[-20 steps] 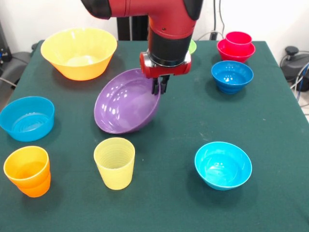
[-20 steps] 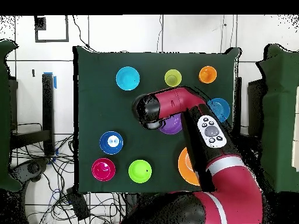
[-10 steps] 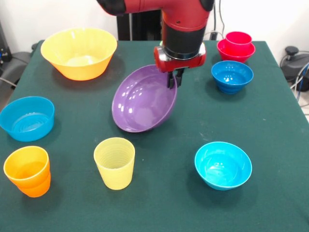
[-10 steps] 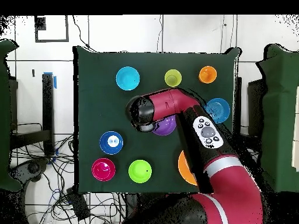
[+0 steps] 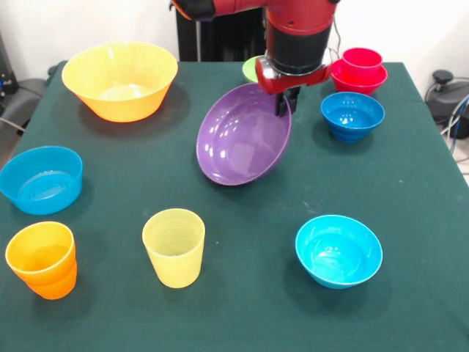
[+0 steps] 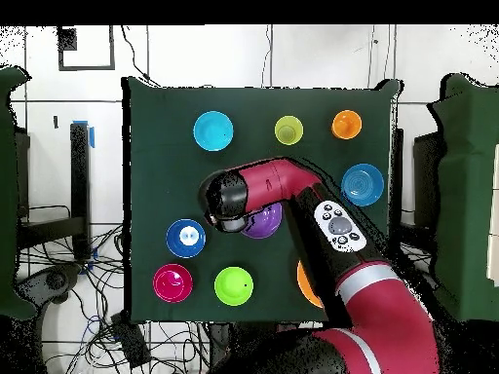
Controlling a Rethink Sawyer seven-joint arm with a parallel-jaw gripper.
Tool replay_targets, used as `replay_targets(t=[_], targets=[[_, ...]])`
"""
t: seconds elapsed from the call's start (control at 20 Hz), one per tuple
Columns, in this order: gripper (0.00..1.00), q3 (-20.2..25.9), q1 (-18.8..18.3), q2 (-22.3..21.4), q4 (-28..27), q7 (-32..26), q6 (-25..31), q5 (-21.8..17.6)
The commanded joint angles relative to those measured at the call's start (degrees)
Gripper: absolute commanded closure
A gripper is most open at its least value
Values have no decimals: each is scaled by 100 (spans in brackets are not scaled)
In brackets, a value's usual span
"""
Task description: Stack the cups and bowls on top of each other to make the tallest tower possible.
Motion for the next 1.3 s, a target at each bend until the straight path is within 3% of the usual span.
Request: replay_targets(t=[0.05, 0.2, 0.5, 0.85, 1.3], targets=[[100, 369, -26, -154, 512, -613, -24, 151], [100, 355, 40, -211, 566, -506, 5, 182], [100, 84, 487, -437, 189, -534, 392, -240], [100, 27, 609, -482, 189, -479, 836, 27], [100, 134, 688, -799, 551, -199, 827, 396]])
